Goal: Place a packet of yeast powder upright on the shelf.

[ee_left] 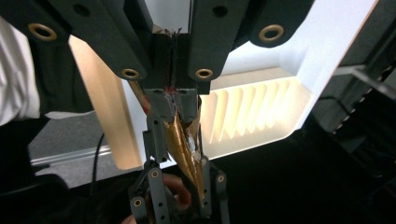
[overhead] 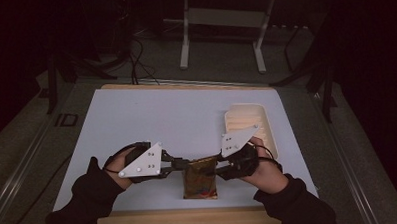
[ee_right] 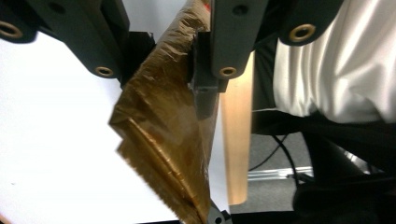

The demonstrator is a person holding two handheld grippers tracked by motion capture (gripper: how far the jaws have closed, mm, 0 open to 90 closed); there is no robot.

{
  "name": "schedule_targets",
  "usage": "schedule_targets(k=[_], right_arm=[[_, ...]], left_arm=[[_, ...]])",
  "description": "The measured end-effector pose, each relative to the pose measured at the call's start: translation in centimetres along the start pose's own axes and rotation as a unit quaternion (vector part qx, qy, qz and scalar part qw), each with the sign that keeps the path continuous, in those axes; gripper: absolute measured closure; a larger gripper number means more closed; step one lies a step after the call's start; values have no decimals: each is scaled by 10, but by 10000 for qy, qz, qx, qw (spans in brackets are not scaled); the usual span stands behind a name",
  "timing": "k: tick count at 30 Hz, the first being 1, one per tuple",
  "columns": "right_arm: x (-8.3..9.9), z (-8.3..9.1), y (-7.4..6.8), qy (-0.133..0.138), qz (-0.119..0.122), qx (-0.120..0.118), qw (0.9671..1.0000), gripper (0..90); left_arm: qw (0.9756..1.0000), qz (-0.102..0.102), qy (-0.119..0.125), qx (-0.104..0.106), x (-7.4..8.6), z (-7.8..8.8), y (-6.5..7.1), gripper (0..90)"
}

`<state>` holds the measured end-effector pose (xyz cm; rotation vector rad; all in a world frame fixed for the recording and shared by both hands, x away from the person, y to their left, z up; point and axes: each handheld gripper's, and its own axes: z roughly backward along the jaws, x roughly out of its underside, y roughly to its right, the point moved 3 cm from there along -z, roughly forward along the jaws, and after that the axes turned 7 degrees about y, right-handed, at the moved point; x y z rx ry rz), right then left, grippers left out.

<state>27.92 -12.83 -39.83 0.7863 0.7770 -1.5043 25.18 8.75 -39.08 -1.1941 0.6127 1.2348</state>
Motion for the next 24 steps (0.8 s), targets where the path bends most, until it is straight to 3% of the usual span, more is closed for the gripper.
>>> schedule_targets(k=[5, 10, 11, 12, 17, 21, 23, 24], right_arm=[[0, -1, 1, -34, 39, 63, 10000, 780], [0, 1, 1, -46, 69, 108, 9999, 790], [0, 1, 1, -53, 89, 121, 9999, 791], [-2, 4, 2, 19, 69, 123, 9999, 792], [-6, 13, 2, 150, 161, 165, 9996, 793], [-9, 18, 4, 164, 388, 252, 9988, 793], [-10, 19, 5, 188, 426, 261, 9986, 793], [-11, 22, 6, 216, 442, 298, 9983, 793]], left_arm=[[9998, 190, -29, -94, 1, 0, -2, 854], [9989, 400, -21, -259, 0, 4, -5, 709], [9973, 611, -117, -392, -1, 5, -6, 709], [9965, 703, -121, -433, 0, 6, -7, 611], [9935, 959, -7, -605, 1, 12, -9, 506], [9892, 1263, 19, -744, 5, 13, -10, 399], [9882, 1298, 44, -812, 9, 14, -8, 361], [9878, 1265, 56, -911, 10, 15, -7, 276]])
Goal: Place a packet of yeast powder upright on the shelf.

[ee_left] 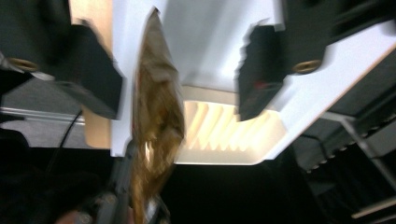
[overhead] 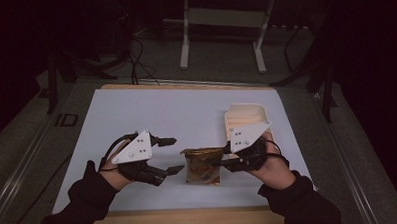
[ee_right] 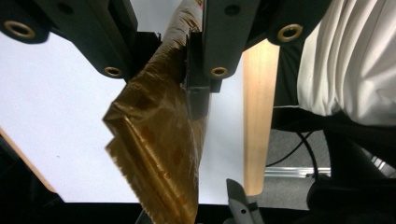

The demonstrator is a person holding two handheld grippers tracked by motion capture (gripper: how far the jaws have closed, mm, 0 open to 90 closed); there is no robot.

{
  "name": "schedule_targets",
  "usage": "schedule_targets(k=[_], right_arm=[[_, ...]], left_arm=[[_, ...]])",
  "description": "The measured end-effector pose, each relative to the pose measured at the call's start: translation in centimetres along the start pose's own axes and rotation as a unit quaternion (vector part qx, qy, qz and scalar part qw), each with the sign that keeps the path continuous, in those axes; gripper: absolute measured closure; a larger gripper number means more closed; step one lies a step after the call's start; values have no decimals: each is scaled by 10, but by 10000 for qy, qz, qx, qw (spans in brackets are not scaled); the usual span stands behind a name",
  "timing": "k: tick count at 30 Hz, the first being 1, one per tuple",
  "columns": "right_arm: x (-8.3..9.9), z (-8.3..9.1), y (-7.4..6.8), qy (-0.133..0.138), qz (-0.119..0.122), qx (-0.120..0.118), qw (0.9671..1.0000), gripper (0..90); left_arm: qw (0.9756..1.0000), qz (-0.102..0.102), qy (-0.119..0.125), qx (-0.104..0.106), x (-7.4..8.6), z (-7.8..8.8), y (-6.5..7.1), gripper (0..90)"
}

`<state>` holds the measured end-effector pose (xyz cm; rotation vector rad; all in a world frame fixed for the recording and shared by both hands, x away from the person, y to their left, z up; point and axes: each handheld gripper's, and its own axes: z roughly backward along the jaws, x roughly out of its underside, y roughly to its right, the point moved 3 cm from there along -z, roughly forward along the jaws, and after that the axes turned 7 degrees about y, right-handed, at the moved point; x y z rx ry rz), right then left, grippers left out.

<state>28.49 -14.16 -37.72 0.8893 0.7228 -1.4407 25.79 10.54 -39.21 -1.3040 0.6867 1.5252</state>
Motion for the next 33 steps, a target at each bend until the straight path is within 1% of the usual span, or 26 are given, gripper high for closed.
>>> schedule_targets(k=[1, 2, 4, 5, 6, 8, 9, 11, 13, 14, 15, 16, 17, 18, 19, 20, 21, 22, 23, 24, 25, 26, 29, 32, 33], right_arm=[[-1, 2, 1, 26, 3, 32, 10000, 793], [-2, 4, 2, 74, 39, 89, 9999, 793], [-3, 9, 5, 132, 261, 154, 9995, 793], [-4, 12, 6, 142, 302, 196, 9993, 793], [-5, 15, 8, 185, 333, 232, 9990, 793], [-7, 21, 13, 268, 315, 237, 9989, 793], [-8, 25, 15, 318, 287, 252, 9988, 792], [-9, 31, 21, 372, 304, 332, 9983, 792], [-10, 38, 27, 382, 277, 416, 9980, 791], [-10, 42, 30, 387, 259, 448, 9979, 791], [-10, 45, 34, 423, 250, 479, 9976, 791], [-10, 45, 34, 423, 250, 479, 9976, 791], [-9, 49, 37, 441, 242, 510, 9974, 791], [-8, 57, 45, 429, 264, 622, 9968, 792], [-7, 60, 47, 444, 277, 655, 9965, 792], [-6, 64, 50, 473, 266, 689, 9961, 792], [-5, 67, 53, 470, 264, 731, 9959, 792], [-5, 67, 53, 470, 264, 731, 9959, 792], [-4, 70, 56, 494, 270, 780, 9954, 792], [-2, 76, 60, 511, 328, 799, 9950, 791], [-1, 79, 62, 511, 330, 828, 9947, 792], [0, 82, 65, 523, 330, 868, 9943, 792], [5, 92, 73, 547, 391, 966, 9930, 791], [12, 101, 83, 542, 362, 1077, 9920, 791], [14, 103, 87, 525, 316, 1129, 9917, 791]], left_arm=[[10000, -15, 10, -57, 2, 0, 1, 270], [10000, 34, 39, -81, 4, 0, 2, 262], [9995, 264, 97, -143, 7, 0, 2, 235], [9990, 399, 154, -109, 9, 0, 2, 197], [9986, 505, 152, -102, 12, 1, 1, 153], [9977, 644, 181, -93, 17, 2, 0, 117], [9971, 745, 148, -98, 19, 3, -1, 106], [9959, 881, 131, -182, 25, 5, -1, 98], [9945, 1036, 78, -111, 30, 6, 0, 96], [9943, 1052, 76, -129, 33, 7, 1, 87], [9937, 1117, 95, -56, 35, 7, 2, 80], [9937, 1117, 95, -56, 35, 7, 2, 80], [9924, 1230, 32, -23, 44, 8, 3, 80], [9917, 1287, 13, 29, 46, 9, 3, 72], [9910, 1334, -51, 15, 51, 9, 3, 72], [9903, 1388, -48, 26, 54, 9, 4, 68], [9900, 1408, -92, 9, 58, 10, 4, 63], [9900, 1408, -92, 9, 58, 10, 4, 39], [9892, 1456, -166, -57, 63, 10, 4, 39], [9887, 1490, -154, -48, 65, 10, 4, 19], [9880, 1533, -159, -78, 68, 10, 4, 18], [9880, 1532, -130, -127, 71, 11, 4, 16], [9864, 1625, -86, -243, 78, 12, 3, 14], [9870, 1576, -112, -304, 87, 13, 4, 15], [9864, 1610, -105, -306, 90, 13, 4, 15]])
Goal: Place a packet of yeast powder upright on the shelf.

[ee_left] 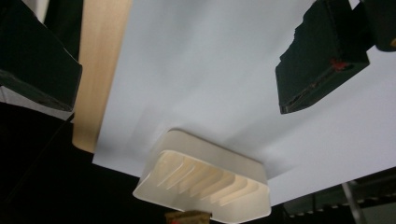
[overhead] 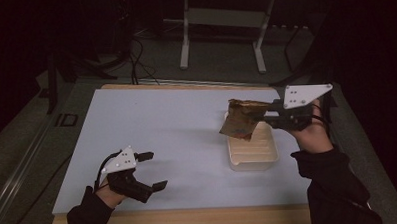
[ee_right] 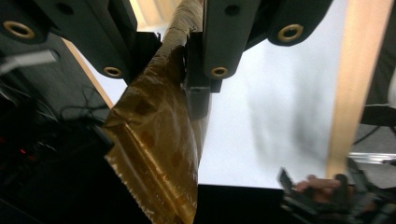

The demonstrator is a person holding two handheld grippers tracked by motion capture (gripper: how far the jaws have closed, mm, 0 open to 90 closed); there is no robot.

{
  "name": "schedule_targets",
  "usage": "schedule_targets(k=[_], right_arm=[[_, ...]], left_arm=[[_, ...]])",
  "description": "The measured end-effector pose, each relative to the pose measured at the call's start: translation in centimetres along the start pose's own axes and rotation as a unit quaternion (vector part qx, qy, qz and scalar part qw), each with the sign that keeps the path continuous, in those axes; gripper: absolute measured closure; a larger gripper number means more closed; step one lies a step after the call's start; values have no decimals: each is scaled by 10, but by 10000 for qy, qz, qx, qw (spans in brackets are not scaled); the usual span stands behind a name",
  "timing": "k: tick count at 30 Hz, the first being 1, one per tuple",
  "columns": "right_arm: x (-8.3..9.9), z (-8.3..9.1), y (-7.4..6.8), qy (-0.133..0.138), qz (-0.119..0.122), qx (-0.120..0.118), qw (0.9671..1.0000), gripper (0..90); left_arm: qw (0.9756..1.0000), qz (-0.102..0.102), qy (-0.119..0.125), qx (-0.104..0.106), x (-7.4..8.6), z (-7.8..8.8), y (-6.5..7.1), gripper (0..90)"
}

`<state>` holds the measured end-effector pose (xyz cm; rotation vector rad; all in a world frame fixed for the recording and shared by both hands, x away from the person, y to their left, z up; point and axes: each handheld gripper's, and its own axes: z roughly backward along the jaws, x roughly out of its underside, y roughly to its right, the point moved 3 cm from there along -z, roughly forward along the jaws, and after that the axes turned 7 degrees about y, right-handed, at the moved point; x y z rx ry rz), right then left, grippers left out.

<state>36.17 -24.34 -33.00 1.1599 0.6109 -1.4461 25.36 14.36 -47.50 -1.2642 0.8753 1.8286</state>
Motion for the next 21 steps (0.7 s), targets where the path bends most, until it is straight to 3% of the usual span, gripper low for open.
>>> schedule_targets(k=[4, 11, 21], right_arm=[[11, 6, 15, -109, -50, 183, 9998, 791], [31, 9, 35, -484, -87, 350, 9982, 790], [55, 1, 52, -770, -227, 417, 9959, 790]], left_arm=[[9998, 198, 68, 4, 10, -1, -4, 15], [9996, 222, 153, -41, 11, 1, -6, 15], [9992, 354, 193, -47, 12, 3, -10, 15]])
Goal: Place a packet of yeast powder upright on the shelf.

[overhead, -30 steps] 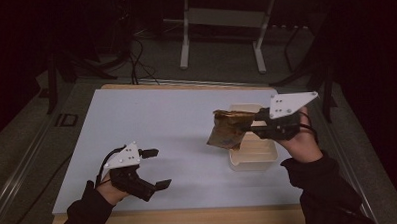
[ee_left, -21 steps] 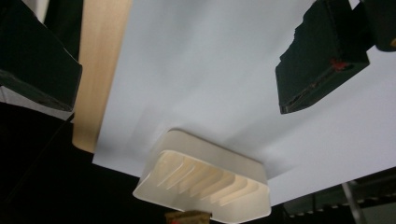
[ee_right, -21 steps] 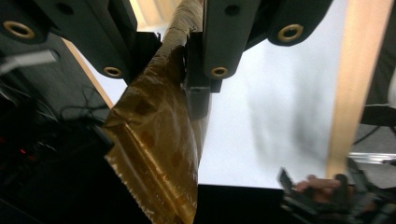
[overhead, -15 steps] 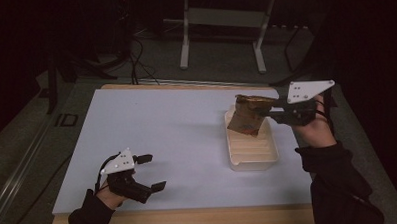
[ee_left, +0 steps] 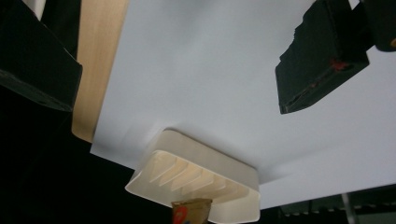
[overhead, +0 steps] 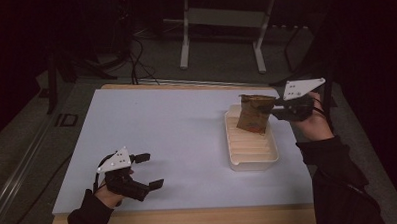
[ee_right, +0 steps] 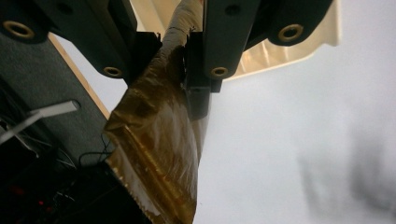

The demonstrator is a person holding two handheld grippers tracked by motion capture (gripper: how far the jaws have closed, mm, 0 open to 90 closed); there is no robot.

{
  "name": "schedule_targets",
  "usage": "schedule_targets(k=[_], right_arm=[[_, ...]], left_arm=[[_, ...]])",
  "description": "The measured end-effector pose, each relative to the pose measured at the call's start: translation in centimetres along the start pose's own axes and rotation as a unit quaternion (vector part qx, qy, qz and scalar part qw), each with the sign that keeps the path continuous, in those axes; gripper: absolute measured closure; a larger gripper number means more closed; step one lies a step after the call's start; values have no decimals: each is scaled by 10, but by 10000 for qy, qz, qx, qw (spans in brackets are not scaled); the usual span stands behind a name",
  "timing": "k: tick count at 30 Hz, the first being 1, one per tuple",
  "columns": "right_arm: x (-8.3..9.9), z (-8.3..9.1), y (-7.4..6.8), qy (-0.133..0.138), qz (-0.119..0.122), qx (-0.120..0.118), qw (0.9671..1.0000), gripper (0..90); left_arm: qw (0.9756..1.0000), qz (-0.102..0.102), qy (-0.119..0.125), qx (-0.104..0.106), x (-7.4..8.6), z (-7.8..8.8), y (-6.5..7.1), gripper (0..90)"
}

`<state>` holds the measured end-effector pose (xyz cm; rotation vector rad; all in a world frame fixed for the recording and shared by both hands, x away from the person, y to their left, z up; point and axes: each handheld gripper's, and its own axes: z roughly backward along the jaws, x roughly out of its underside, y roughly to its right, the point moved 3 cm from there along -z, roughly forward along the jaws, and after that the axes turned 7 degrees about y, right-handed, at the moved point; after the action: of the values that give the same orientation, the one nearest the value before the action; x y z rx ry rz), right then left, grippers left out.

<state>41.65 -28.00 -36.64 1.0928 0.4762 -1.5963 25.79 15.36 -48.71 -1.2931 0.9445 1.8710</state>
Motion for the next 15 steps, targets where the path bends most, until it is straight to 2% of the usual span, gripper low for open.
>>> schedule_targets(k=[4, 6, 9, 15], right_arm=[[4, -7, 3, -78, -41, -12, 10000, 791], [7, -13, 4, -116, -72, -97, 9999, 791], [8, -19, 4, -220, -39, -113, 9997, 790], [5, -27, 5, -233, 32, -162, 9996, 788]], left_arm=[[10000, -5, -6, -26, 1, 0, -1, 15], [10000, 25, -25, -42, 2, 0, -3, 15], [10000, 31, -26, -49, 2, 1, -4, 15], [9999, 94, 3, -35, 2, 1, -5, 15]])
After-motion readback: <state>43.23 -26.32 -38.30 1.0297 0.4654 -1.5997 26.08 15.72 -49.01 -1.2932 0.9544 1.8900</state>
